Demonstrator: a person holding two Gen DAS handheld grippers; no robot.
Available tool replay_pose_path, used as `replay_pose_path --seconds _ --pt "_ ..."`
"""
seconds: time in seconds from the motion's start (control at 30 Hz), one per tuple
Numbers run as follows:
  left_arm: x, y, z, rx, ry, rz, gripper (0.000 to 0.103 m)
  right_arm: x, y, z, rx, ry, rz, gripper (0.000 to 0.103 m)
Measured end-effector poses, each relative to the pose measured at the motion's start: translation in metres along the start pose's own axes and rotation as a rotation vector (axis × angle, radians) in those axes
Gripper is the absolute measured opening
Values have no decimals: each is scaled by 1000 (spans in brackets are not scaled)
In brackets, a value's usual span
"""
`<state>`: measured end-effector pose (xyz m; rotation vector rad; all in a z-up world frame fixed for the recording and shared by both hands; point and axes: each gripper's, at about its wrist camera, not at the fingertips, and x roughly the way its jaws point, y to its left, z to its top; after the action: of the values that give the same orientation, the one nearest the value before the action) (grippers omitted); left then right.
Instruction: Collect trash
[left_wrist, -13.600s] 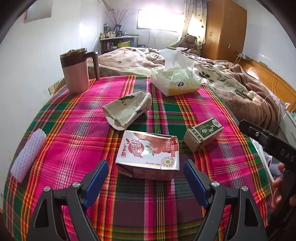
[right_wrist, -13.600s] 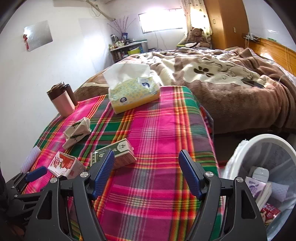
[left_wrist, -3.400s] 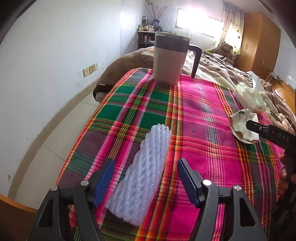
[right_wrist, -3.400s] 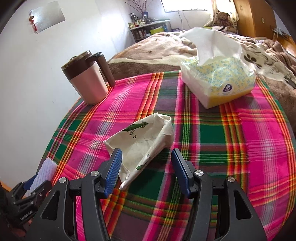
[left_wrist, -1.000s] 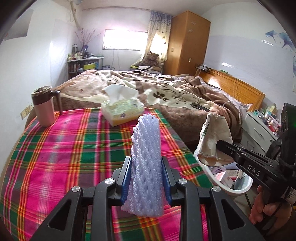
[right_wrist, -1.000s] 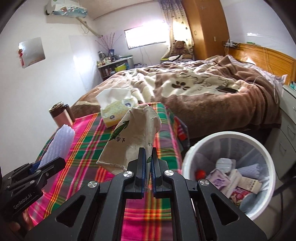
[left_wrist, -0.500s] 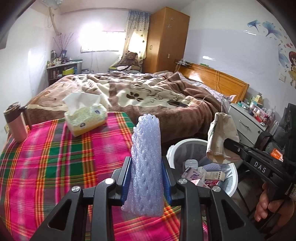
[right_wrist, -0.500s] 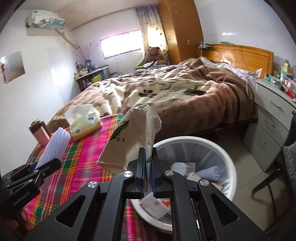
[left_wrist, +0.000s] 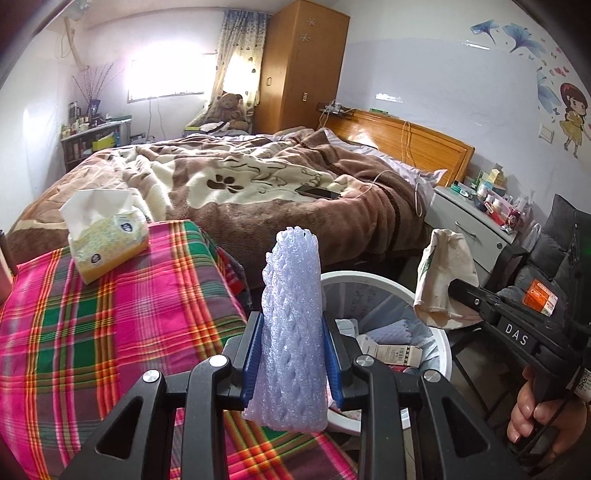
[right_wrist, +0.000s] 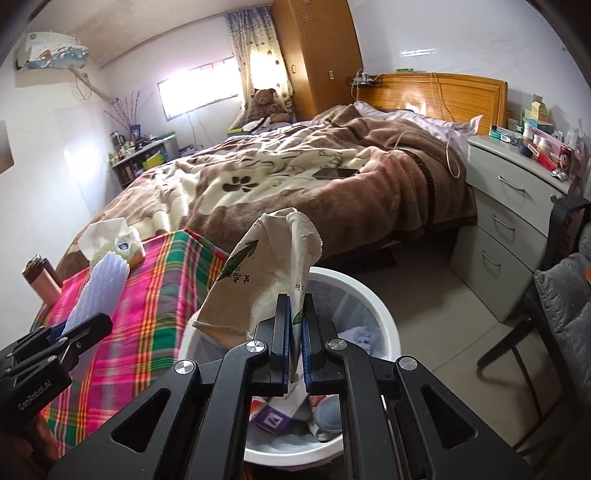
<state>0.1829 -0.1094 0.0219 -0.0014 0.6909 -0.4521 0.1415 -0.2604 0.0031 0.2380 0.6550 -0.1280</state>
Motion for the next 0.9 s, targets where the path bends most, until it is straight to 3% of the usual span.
replay_pose_path --seconds 0.5,0.67,0.7,0.8,0.87,0.9 --pt "35 -35 2 30 52 -18 32 21 -29 -4 19 76 -32 5" --pt "46 -38 0 19 78 -32 38 29 -29 -5 4 106 -7 6" --pt "47 -37 -1 13 83 -37 43 30 -28 -6 -5 112 -8 7" --pt "47 -36 -1 2 83 -51 57 30 -26 -7 -20 115 -15 15" --pt "46 -36 -2 -4 76 -59 59 29 -26 -7 -20 113 -25 29" --pt "45 -36 -2 -3 74 -55 59 29 -27 -8 -17 112 -24 31"
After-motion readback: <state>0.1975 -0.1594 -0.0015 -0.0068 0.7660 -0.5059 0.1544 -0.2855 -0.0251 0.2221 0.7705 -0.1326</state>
